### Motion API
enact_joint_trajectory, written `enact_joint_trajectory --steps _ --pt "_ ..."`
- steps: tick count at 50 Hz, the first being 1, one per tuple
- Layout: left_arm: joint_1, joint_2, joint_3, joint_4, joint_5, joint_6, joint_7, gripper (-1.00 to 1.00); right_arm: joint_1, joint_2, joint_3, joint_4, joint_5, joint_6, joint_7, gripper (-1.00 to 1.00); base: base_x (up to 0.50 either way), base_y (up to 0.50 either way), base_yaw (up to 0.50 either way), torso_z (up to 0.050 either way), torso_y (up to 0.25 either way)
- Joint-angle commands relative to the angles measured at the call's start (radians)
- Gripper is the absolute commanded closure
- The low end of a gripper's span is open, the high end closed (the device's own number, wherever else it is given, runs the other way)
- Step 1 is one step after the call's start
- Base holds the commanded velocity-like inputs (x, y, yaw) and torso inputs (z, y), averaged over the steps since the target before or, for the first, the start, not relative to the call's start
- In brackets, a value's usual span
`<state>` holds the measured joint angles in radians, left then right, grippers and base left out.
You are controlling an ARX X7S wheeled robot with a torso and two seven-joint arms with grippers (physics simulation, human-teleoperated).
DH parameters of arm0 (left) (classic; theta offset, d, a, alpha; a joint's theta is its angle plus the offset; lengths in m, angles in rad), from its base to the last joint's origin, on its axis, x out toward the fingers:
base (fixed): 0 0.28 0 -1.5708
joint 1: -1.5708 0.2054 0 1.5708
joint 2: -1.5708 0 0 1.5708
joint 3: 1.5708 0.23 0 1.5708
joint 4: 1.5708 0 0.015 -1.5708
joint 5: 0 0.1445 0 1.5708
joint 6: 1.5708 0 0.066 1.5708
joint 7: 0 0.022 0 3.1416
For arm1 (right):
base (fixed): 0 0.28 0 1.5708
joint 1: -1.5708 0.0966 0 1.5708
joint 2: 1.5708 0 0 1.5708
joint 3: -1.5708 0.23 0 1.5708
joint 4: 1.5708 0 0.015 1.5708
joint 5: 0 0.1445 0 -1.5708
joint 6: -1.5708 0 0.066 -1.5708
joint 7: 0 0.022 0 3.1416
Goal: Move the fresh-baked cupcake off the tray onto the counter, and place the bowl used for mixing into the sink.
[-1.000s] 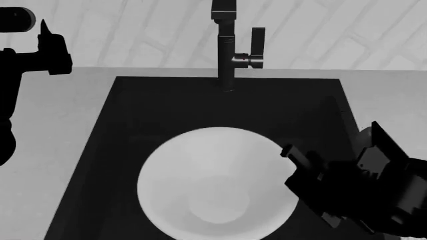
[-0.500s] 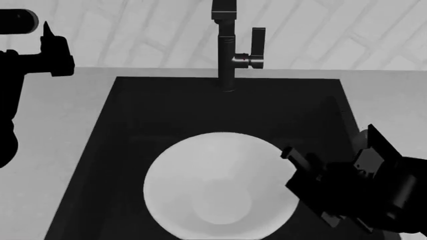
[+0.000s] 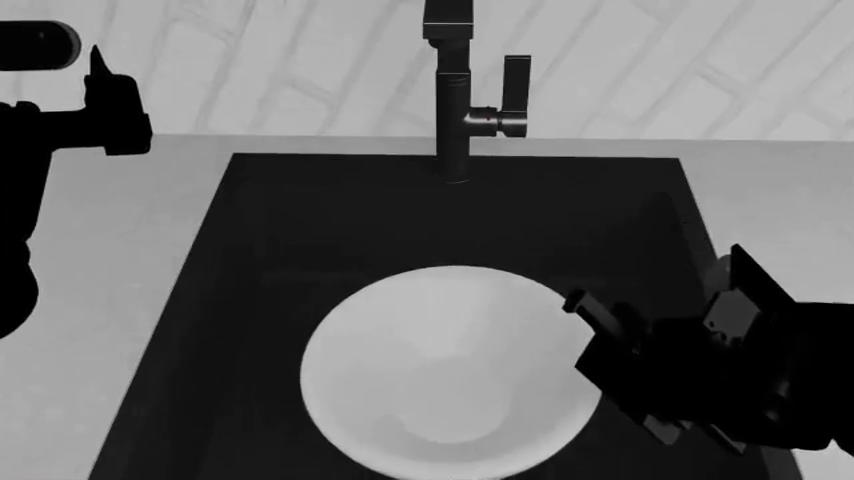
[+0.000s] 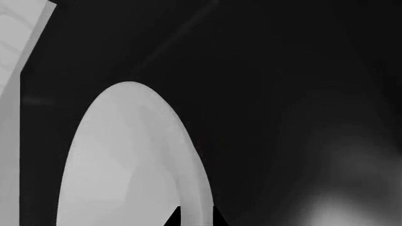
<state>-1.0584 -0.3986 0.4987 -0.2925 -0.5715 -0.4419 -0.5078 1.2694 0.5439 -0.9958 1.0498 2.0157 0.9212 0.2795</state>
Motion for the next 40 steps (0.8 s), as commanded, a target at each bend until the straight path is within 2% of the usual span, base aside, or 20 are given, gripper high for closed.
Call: enact_joint_trajectory --steps 1,12,13,31,40 --pt "-0.007 0.001 0.002 -0.003 0.001 -0.001 0.002 -1.00 0.043 -0.045 -0.017 0.101 -0.038 0.017 -0.085 1.00 0.00 0.00 0.00 0.000 0.000" --pt "-0.005 0.002 0.006 -0.005 0.003 0.001 0.003 -1.00 0.052 -0.057 -0.029 0.124 -0.048 0.031 -0.095 1.00 0.00 0.00 0.00 0.000 0.000" --pt "-0.005 0.002 0.006 -0.005 0.002 0.001 0.003 -1.00 0.052 -0.057 -0.028 0.123 -0.047 0.032 -0.096 -1.00 0.00 0.00 0.00 0.000 0.000" --pt "0.004 -0.002 0.005 0.009 -0.003 -0.005 -0.004 -1.00 0.012 0.010 0.020 -0.040 0.002 0.002 0.019 -1.00 0.00 0.00 0.00 0.000 0.000" --pt "0.005 -0.002 0.007 0.011 -0.002 -0.006 -0.006 -1.00 -0.013 0.080 0.065 -0.205 0.060 -0.018 0.143 -1.00 0.00 0.00 0.00 0.000 0.000"
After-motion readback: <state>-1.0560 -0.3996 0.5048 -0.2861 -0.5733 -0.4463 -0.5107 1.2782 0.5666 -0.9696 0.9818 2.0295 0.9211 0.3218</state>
